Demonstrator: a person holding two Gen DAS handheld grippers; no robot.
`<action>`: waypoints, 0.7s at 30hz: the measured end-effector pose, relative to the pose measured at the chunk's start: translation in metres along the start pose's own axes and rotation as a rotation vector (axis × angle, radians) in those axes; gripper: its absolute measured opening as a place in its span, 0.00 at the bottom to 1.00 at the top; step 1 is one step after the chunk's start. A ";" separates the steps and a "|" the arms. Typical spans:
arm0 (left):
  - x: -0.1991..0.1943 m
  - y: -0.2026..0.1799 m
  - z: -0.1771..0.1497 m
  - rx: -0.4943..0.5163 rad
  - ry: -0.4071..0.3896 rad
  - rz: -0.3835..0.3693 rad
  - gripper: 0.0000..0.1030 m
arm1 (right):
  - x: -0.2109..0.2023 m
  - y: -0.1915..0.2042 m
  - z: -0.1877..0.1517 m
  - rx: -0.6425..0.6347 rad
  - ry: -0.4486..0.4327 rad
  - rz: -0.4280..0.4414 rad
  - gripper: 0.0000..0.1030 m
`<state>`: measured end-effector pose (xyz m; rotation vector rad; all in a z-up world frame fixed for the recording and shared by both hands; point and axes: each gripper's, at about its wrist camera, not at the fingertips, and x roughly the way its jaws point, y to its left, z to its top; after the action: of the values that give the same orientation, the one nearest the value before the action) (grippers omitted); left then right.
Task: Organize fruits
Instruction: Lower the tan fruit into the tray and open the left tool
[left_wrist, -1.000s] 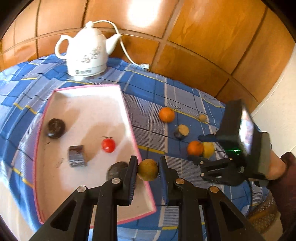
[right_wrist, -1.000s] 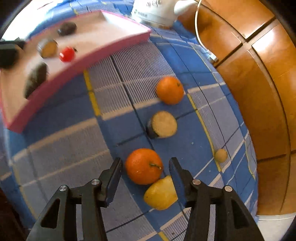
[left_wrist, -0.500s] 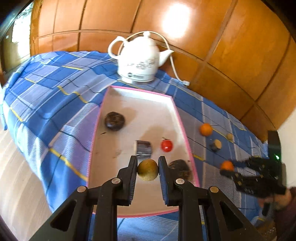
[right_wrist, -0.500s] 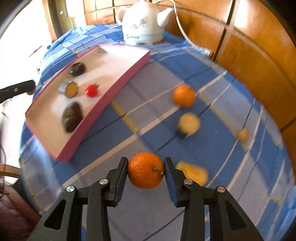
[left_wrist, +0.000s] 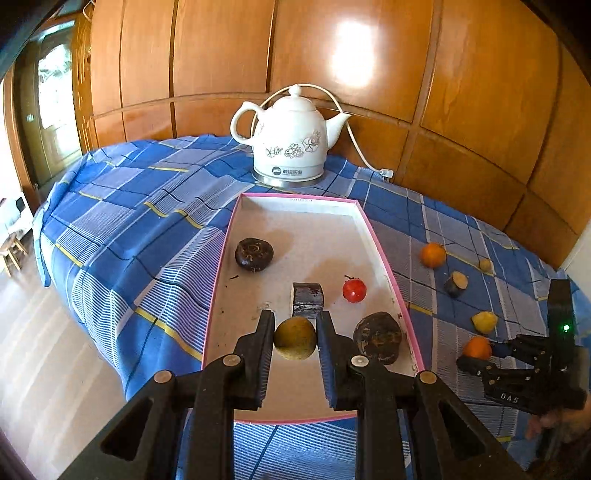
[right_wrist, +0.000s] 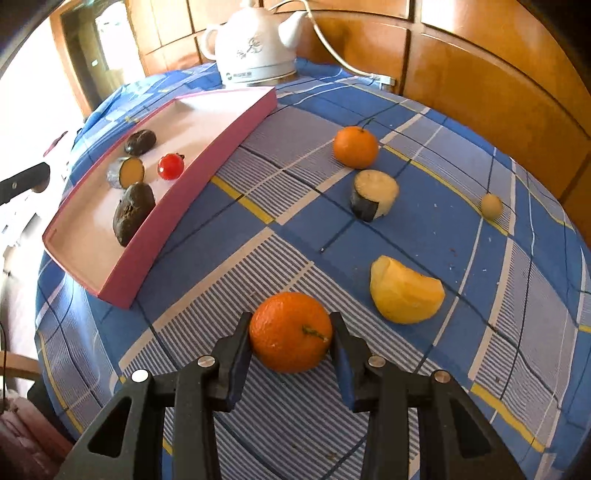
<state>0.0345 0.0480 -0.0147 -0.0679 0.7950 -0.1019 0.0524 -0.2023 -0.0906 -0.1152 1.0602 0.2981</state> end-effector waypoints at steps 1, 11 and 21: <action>0.000 -0.001 -0.001 0.000 -0.001 -0.001 0.23 | 0.000 0.000 -0.002 0.003 -0.009 -0.002 0.39; -0.001 -0.011 -0.005 0.033 -0.013 0.007 0.23 | -0.003 -0.003 -0.008 0.035 -0.060 0.009 0.39; 0.000 -0.012 -0.007 0.033 -0.010 0.010 0.23 | -0.004 -0.002 -0.011 0.040 -0.085 0.000 0.39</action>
<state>0.0285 0.0362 -0.0183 -0.0327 0.7833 -0.1052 0.0419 -0.2072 -0.0923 -0.0665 0.9810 0.2795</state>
